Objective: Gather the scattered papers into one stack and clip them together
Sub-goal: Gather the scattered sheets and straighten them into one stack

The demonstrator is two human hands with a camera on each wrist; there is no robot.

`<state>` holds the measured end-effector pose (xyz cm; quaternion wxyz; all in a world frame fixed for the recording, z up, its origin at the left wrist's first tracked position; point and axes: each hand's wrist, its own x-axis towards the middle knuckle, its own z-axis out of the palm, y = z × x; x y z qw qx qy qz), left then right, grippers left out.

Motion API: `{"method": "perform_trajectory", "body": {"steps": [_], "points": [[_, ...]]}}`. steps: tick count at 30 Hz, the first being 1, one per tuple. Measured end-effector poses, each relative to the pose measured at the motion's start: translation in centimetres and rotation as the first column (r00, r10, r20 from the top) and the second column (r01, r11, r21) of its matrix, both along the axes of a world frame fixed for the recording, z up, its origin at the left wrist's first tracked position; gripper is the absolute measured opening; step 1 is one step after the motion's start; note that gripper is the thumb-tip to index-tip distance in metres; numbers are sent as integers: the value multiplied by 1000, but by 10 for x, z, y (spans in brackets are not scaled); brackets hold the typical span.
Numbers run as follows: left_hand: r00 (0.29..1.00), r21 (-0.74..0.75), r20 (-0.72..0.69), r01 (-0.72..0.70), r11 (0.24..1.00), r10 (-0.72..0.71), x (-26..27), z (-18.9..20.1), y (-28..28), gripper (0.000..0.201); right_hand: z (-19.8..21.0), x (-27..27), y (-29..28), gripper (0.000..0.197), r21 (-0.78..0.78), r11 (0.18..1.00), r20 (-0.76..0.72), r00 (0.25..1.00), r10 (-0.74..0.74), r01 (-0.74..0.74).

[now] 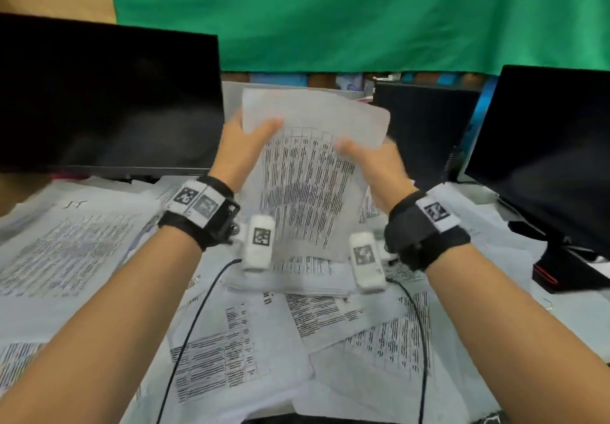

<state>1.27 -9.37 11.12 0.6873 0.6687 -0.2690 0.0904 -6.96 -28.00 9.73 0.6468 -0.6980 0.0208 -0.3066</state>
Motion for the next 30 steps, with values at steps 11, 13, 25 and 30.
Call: {"method": "perform_trajectory", "body": {"steps": [11,13,25,30], "points": [[886,313,-442,6,950,140,28,-121,-20,66,-110,32,-17,52,30,980,-355,919,-173,196],[865,387,-479,55,920,150,37,-137,-21,74,-125,37,-18,65,-57,977,-494,845,-206,204],[843,350,-458,-122,929,283,46,-100,60,62,-107,44,25,67,-577,783,-417,741,-527,232],[744,723,-299,-232,651,597,70,-91,186,57,-86,55,117,25,87,952,-598,749,286,-293]]}}
